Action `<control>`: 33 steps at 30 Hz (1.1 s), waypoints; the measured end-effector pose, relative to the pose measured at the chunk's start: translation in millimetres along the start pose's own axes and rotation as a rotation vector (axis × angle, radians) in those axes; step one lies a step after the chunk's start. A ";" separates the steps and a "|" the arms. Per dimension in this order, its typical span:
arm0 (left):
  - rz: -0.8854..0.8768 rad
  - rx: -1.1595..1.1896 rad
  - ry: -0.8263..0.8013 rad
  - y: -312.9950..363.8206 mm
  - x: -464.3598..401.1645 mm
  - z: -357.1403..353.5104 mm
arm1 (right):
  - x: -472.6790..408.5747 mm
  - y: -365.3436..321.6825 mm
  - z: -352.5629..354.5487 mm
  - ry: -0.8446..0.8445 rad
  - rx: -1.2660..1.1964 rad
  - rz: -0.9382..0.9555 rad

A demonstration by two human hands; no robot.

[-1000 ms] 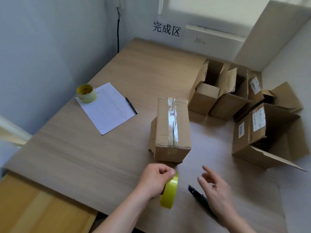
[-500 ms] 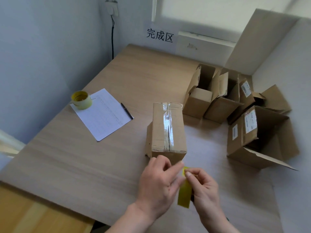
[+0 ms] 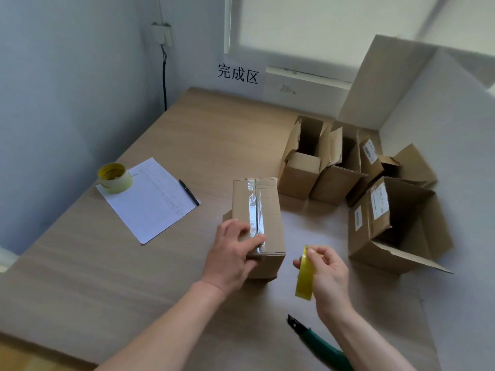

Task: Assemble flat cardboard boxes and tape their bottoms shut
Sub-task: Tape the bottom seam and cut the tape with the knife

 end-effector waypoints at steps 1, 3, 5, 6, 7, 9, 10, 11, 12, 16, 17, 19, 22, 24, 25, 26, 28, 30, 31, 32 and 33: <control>0.015 -0.001 -0.043 -0.9 -2.7 -0.9 | -2.1 -7.7 -5.1 -0.013 -0.004 0.007; 0.016 -0.047 -0.127 1.3 -6.0 1.6 | 0.0 -30.2 -10.7 -0.053 0.051 0.109; -0.022 -0.044 -0.025 10.0 -3.9 25.4 | 11.9 -59.8 -12.9 -0.136 0.255 0.328; -0.033 0.036 0.057 17.1 1.3 40.2 | 21.2 -71.8 -14.9 -0.188 0.383 0.437; -0.033 0.156 0.102 24.3 9.3 49.3 | 30.7 -79.5 -18.4 -0.247 0.519 0.522; -0.021 0.412 0.048 40.6 26.3 45.7 | 48.5 -81.2 -28.6 -0.391 0.717 0.583; -0.013 0.502 0.014 48.7 33.2 40.0 | 54.9 -75.8 -33.2 -0.469 0.732 0.534; 0.004 0.567 0.002 53.9 38.9 35.5 | 59.7 -68.3 -37.3 -0.536 0.704 0.458; 0.029 0.610 0.007 55.8 43.1 32.4 | 62.1 -60.1 -40.5 -0.577 0.682 0.377; 0.171 0.635 0.079 42.7 57.0 26.0 | 65.0 -34.0 -45.8 -0.638 0.623 0.191; 0.199 0.616 0.077 40.0 59.9 24.2 | 65.7 -27.7 -47.0 -0.654 0.592 0.139; 0.224 0.563 0.064 37.6 63.4 22.5 | 66.5 -19.1 -49.6 -0.666 0.572 0.073; 0.225 0.467 0.039 39.3 66.3 22.1 | 66.7 -13.9 -53.6 -0.662 0.582 0.044; 0.248 0.475 0.041 39.4 67.9 23.2 | 67.5 -13.9 -55.7 -0.674 0.584 0.036; 0.258 0.472 0.046 39.6 68.4 23.7 | 68.3 -14.5 -56.5 -0.681 0.590 0.035; 0.257 0.449 0.053 40.8 68.3 24.8 | 69.4 -15.1 -57.2 -0.689 0.608 0.038; 0.237 0.370 0.070 44.3 67.9 28.0 | 71.2 -16.3 -57.9 -0.691 0.649 0.049; 0.214 0.307 0.081 47.9 67.5 31.2 | 71.9 -18.4 -58.8 -0.678 0.663 0.062; 0.208 0.295 0.079 49.6 67.3 31.8 | 72.7 -19.9 -59.5 -0.672 0.656 0.066; 0.206 0.292 0.071 50.9 66.7 31.8 | 74.6 -21.6 -61.1 -0.672 0.643 0.070; 0.209 0.292 0.064 51.2 66.1 32.1 | 77.2 -23.2 -63.0 -0.682 0.618 0.071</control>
Point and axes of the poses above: each hand's wrist, its own x-axis away from the middle knuckle, its own z-axis out of the back of the hand, y = z × x, the point moved 10 cm from there along -x, towards the middle knuckle, and after that the axes turned 3 degrees about -x, right-handed, at the moved point
